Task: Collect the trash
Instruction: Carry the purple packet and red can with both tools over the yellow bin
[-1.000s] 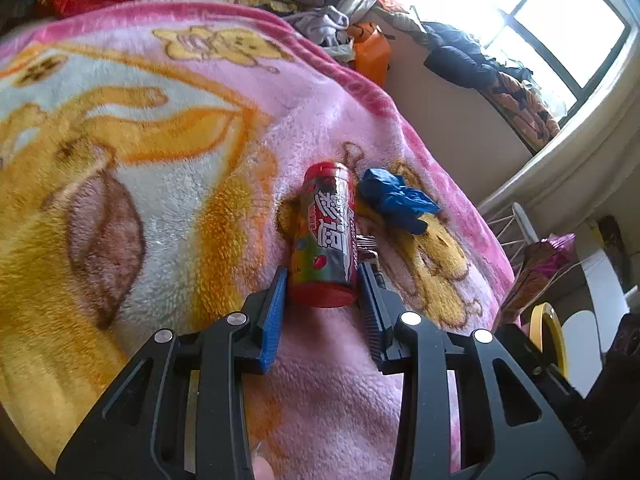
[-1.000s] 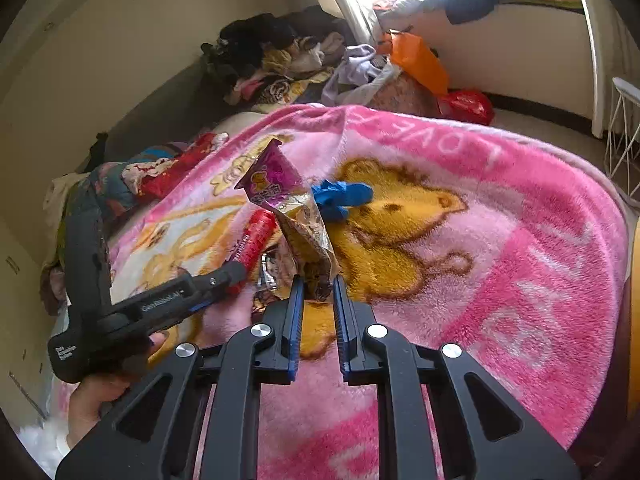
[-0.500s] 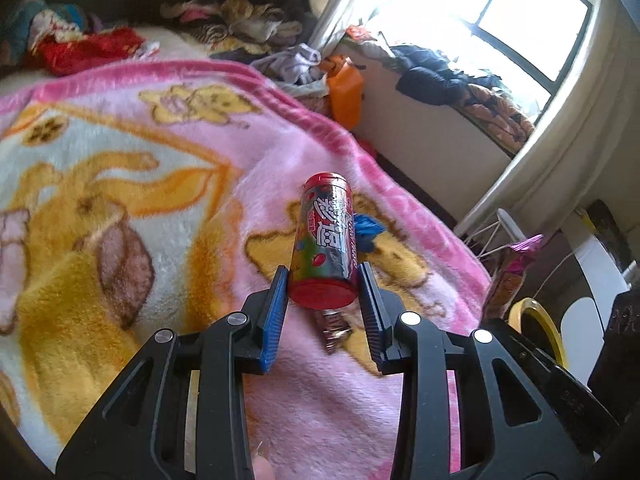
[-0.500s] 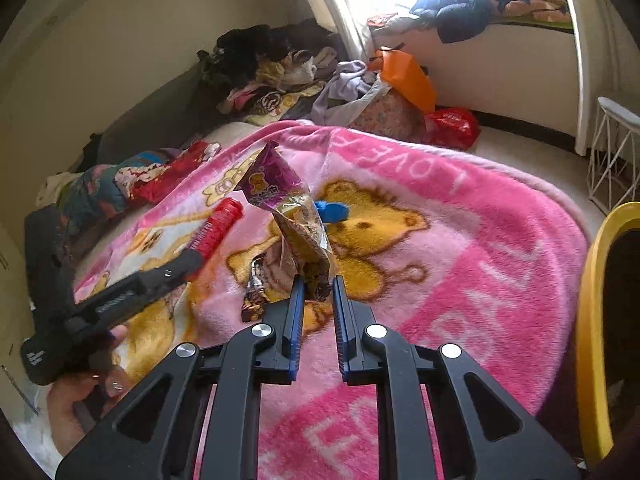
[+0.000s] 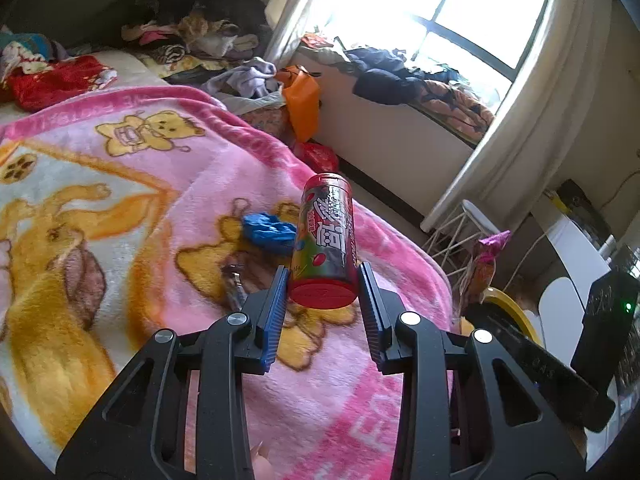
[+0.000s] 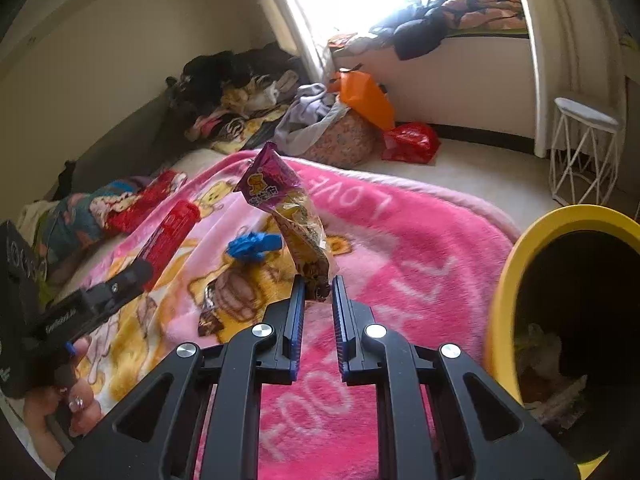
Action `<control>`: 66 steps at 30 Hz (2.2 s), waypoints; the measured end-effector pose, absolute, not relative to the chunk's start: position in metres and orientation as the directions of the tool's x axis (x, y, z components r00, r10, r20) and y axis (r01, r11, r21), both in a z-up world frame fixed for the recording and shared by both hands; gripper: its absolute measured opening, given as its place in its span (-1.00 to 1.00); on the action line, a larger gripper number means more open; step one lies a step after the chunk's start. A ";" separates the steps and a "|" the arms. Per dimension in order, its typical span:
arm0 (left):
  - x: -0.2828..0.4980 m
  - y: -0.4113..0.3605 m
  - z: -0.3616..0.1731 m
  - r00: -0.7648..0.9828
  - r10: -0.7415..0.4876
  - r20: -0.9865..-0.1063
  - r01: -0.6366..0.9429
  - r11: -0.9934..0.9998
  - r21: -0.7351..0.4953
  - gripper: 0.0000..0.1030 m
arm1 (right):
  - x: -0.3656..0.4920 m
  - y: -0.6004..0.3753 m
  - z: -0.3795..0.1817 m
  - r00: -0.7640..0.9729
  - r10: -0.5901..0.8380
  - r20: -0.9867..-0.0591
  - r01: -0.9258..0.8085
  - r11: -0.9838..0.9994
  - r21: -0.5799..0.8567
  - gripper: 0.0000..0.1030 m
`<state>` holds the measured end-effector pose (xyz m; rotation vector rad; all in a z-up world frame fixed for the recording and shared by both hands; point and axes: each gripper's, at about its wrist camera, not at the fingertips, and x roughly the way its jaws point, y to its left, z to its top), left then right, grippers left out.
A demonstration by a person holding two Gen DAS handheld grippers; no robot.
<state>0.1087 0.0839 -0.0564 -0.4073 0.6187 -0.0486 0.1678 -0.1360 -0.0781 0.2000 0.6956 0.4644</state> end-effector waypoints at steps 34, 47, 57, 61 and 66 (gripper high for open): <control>0.107 -0.023 -0.044 0.781 -0.320 -0.536 0.158 0.932 -0.326 -0.45 | 0.147 -0.241 -0.058 0.789 0.321 -0.524 -0.144 0.926 0.350 -0.74; 0.110 -0.056 -0.040 0.767 -0.354 -0.535 0.223 0.929 -0.296 -0.45 | 0.145 -0.276 -0.064 0.806 0.250 -0.536 -0.057 0.935 0.351 -0.74; 0.111 -0.086 -0.043 0.746 -0.384 -0.544 0.271 0.922 -0.278 -0.45 | 0.146 -0.306 -0.070 0.810 0.187 -0.556 0.026 0.935 0.353 -0.74; 0.111 -0.096 -0.046 0.737 -0.395 -0.549 0.290 0.918 -0.271 -0.45 | 0.148 -0.318 -0.076 0.806 0.161 -0.569 0.064 0.933 0.355 -0.74; 0.111 -0.109 -0.050 0.724 -0.406 -0.557 0.309 0.914 -0.263 -0.45 | 0.148 -0.331 -0.082 0.803 0.137 -0.580 0.104 0.926 0.362 -0.74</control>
